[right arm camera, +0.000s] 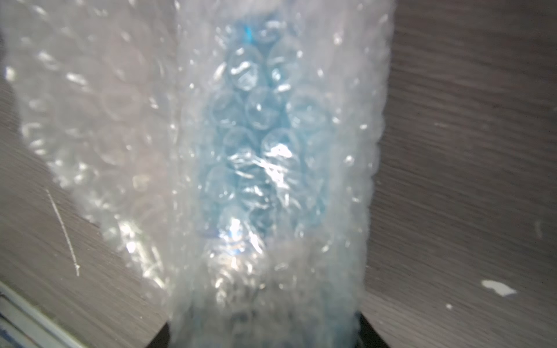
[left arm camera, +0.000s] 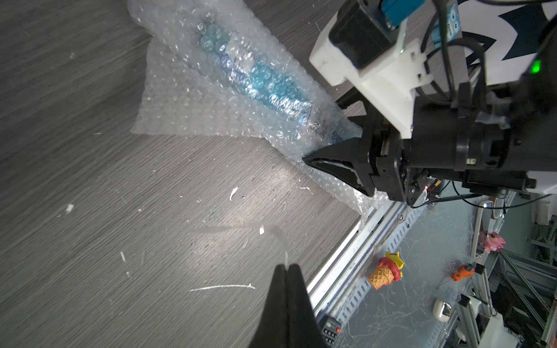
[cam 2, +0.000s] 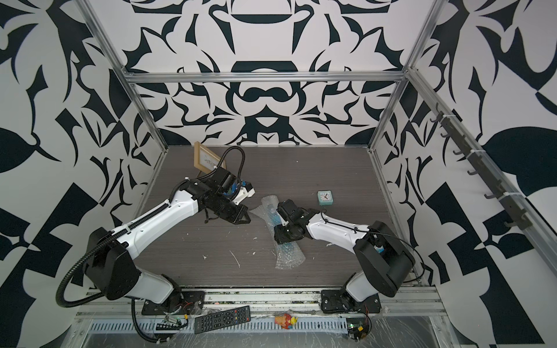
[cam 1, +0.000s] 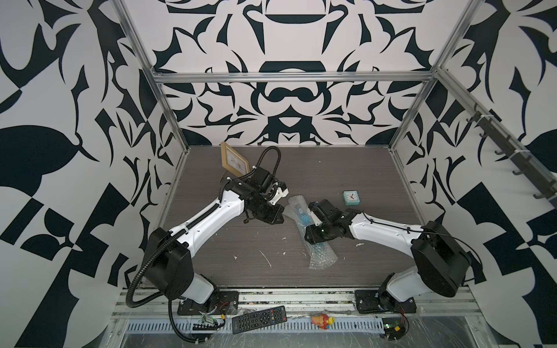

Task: Wrap wine bottles in bubble wrap
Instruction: Adjust the bubble wrap at the center of the board.

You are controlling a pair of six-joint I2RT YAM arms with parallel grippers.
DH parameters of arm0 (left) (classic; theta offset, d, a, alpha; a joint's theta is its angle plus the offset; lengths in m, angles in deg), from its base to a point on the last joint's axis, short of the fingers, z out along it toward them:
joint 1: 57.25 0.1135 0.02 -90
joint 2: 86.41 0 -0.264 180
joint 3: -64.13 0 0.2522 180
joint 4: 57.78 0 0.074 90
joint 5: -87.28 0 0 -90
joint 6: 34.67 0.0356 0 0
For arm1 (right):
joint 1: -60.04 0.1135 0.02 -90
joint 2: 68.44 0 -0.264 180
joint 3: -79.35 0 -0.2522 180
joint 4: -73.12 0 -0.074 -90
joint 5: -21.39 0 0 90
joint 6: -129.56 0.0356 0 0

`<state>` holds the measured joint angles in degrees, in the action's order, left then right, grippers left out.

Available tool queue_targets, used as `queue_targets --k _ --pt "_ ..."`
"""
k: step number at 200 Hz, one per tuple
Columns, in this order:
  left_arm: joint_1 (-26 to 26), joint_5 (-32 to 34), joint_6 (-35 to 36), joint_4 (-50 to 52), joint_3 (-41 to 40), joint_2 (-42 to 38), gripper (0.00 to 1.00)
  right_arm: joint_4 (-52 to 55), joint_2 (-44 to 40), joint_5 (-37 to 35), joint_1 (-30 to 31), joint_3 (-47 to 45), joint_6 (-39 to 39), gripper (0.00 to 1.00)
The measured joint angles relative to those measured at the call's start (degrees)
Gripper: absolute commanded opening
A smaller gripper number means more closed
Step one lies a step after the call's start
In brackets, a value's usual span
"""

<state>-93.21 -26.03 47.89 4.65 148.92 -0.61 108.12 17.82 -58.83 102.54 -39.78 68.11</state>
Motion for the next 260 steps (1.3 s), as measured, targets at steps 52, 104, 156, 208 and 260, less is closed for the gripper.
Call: queue_targets --k 52,104,156,208,260 --pt "0.0 2.3 0.0 0.6 0.5 -0.5 0.00 -6.6 -0.9 6.6 0.0 -1.3 5.0 0.25" --pt "0.0 3.4 0.0 1.6 0.5 -0.7 0.00 -15.1 -1.3 5.1 0.0 -7.3 7.4 0.40" --pt "0.0 3.6 0.4 2.4 1.9 -0.7 0.00 -17.0 -1.0 2.0 0.4 -8.2 8.7 0.71" --pt "0.0 3.6 0.4 2.7 2.4 -0.6 0.00 -11.4 -4.4 -4.9 0.4 -6.7 7.9 0.88" --pt "0.0 3.6 0.4 2.8 2.4 -0.5 0.00 -9.0 -5.2 -6.4 0.4 -4.7 6.9 0.52"
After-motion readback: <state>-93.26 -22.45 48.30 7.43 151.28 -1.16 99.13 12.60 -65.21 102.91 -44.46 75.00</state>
